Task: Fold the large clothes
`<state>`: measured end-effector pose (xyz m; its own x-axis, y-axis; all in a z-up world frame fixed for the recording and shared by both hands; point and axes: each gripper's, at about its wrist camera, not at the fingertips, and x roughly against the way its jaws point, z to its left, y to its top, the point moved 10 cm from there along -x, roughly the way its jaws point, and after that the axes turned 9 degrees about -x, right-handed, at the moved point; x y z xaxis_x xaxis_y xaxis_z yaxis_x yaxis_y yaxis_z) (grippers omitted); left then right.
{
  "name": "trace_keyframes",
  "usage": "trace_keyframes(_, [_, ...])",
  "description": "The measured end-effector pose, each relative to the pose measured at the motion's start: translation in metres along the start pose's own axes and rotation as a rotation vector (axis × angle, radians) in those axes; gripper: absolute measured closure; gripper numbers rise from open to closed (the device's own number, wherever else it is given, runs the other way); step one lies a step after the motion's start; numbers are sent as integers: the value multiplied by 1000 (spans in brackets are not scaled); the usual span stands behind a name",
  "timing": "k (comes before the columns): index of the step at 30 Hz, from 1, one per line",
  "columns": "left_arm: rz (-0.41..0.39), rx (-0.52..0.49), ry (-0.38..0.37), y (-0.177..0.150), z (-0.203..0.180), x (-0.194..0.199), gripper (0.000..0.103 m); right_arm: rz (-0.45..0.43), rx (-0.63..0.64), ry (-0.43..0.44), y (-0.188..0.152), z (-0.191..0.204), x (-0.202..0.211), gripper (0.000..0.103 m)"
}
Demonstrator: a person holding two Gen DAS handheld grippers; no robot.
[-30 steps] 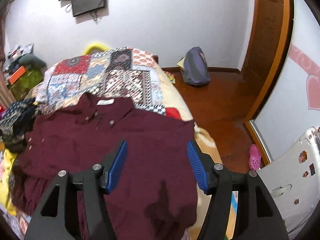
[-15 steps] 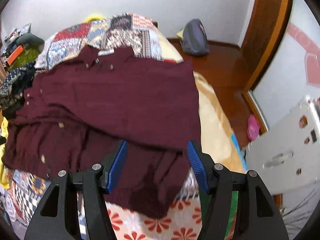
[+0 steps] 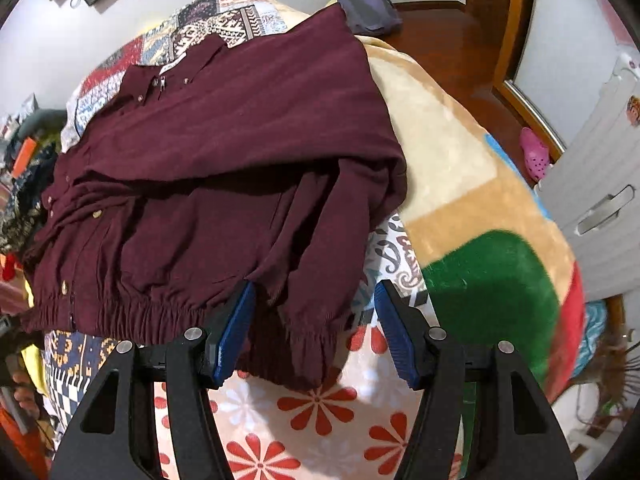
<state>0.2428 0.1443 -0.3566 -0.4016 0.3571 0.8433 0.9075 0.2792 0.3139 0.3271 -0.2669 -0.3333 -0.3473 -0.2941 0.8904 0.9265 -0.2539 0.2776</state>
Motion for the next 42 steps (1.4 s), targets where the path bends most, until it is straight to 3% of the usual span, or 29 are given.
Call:
trace_keyframes(2, [-8, -7, -4, 0, -2, 0, 32, -13, -6, 10, 0, 1, -1, 45])
trace_keyframes(3, [-15, -8, -8, 1, -4, 1, 39, -20, -6, 9, 1, 2, -2, 45])
trace_keyframes(4, [-23, -14, -18, 2, -5, 1, 44, -29, -4, 9, 1, 4, -1, 51])
trace_keyframes(5, [-37, -27, -29, 2, -10, 4, 55, -31, 2, 15, 1, 7, -1, 60])
trace_keyframes(6, [-44, -42, -30, 2, -12, 7, 68, -27, 11, 21, 0, 11, 0, 61])
trace_keyframes(9, [-60, -115, 6, 5, -24, 12, 87, -36, 46, 6, -2, 16, 1, 71])
trace_keyframes(11, [-69, -162, 52, 9, -30, 15, 91, -43, 70, -12, -2, 16, 3, 87])
trace_keyframes(17, [-162, -173, 28, 39, -47, 50, 93, -78, 79, 46, 11, 26, 19, 95])
trace_keyframes(21, [-242, -182, -8, 73, -64, 80, 93, -159, 108, 76, 39, 43, 43, 97])
trace_keyframes(30, [-368, -169, 7, 178, -73, 107, 93, -294, 100, 147, 139, 77, 69, 98])
trace_keyframes(36, [-381, -153, 98, 253, -59, 82, 94, -308, 86, 135, 210, 98, 42, 98])
trace_keyframes(42, [-333, -130, 193, 314, -36, 21, 94, -259, 48, 95, 254, 106, -15, 98])
